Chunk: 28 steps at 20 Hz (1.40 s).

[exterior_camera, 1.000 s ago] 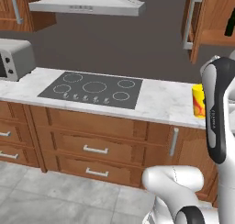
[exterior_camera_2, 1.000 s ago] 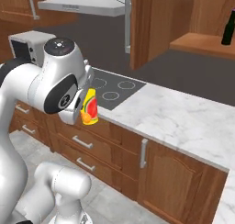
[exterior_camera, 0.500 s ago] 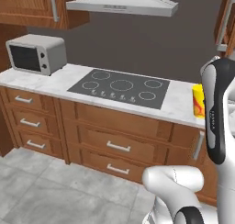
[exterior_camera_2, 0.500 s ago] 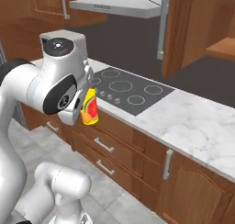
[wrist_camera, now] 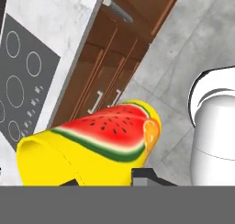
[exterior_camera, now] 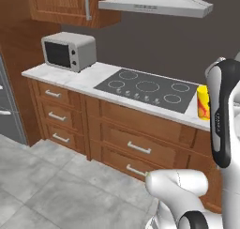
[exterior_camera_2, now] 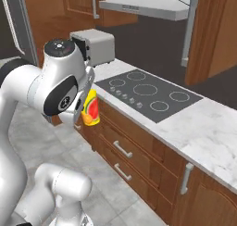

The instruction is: Open the cabinet directly in front. Then move the beer and the cup to the dining counter with the jar on it.

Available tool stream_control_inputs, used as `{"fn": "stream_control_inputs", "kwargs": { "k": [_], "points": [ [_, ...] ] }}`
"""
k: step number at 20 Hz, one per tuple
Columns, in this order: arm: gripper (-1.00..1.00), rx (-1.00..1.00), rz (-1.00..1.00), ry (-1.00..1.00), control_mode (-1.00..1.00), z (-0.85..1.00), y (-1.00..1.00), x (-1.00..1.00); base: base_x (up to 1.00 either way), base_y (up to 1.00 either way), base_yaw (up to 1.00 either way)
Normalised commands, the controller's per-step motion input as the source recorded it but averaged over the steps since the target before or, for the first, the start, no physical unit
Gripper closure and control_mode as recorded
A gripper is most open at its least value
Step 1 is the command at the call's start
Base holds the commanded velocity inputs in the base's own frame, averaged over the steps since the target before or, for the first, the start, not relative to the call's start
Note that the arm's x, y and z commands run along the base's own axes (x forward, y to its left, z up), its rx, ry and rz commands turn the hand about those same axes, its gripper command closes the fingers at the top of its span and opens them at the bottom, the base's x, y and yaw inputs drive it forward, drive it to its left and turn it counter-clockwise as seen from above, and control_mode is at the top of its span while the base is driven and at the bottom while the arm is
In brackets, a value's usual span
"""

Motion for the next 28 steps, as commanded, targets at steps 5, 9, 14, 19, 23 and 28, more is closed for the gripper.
{"fn": "stream_control_inputs", "kwargs": {
  "k": [5, 9, 14, 19, 23, 28],
  "points": [
    [1.0, 0.0, 0.0, 0.0, 1.0, 0.0, 0.0, 0.0, 0.0, 0.2, 0.36],
    [1.0, 0.0, 0.0, 0.0, 1.0, 0.0, 0.0, 0.0, 0.0, 0.18, 0.38],
    [1.0, 0.0, 0.0, 0.0, 1.0, 0.0, 0.0, 0.0, 0.0, 0.1, 0.37],
    [1.0, 0.0, 0.0, 0.0, 1.0, 0.0, 0.0, 0.0, 0.0, 0.03, 0.37],
    [1.0, 0.0, 0.0, 0.0, 1.0, 0.0, 0.0, 0.0, 0.0, 0.13, 0.35],
    [1.0, 0.0, 0.0, 0.0, 1.0, 0.0, 0.0, 0.0, 0.0, 0.19, 0.34]
  ]
}}
